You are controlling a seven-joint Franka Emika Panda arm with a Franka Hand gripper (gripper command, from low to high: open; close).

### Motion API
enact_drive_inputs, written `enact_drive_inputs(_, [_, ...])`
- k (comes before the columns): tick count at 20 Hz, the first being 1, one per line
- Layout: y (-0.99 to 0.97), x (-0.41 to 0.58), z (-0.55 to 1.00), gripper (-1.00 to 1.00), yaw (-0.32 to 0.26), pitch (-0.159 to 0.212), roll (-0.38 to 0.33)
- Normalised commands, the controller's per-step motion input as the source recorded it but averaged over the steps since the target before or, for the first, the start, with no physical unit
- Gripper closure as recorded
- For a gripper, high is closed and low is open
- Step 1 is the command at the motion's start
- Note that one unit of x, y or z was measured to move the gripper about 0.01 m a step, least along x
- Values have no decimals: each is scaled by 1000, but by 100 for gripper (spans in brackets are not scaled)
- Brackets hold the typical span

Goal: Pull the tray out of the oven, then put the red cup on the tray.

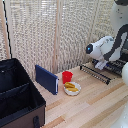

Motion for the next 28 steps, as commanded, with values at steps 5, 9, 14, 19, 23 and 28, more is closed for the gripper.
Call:
enact_drive_inputs(5, [-289, 225, -11, 100, 4, 88, 81])
enact_drive_inputs(9, [-116, 69, -18, 100, 0, 5, 0])
enact_drive_inputs(14, [-6, -14, -45, 100, -10, 0, 0])
enact_drive_inputs(19, [0, -63, -35, 100, -1, 0, 53])
enact_drive_inputs(23, [-15, -3, 49, 100, 0, 0, 291])
enact_drive_inputs(28, [14, 0, 123, 100, 0, -8, 333])
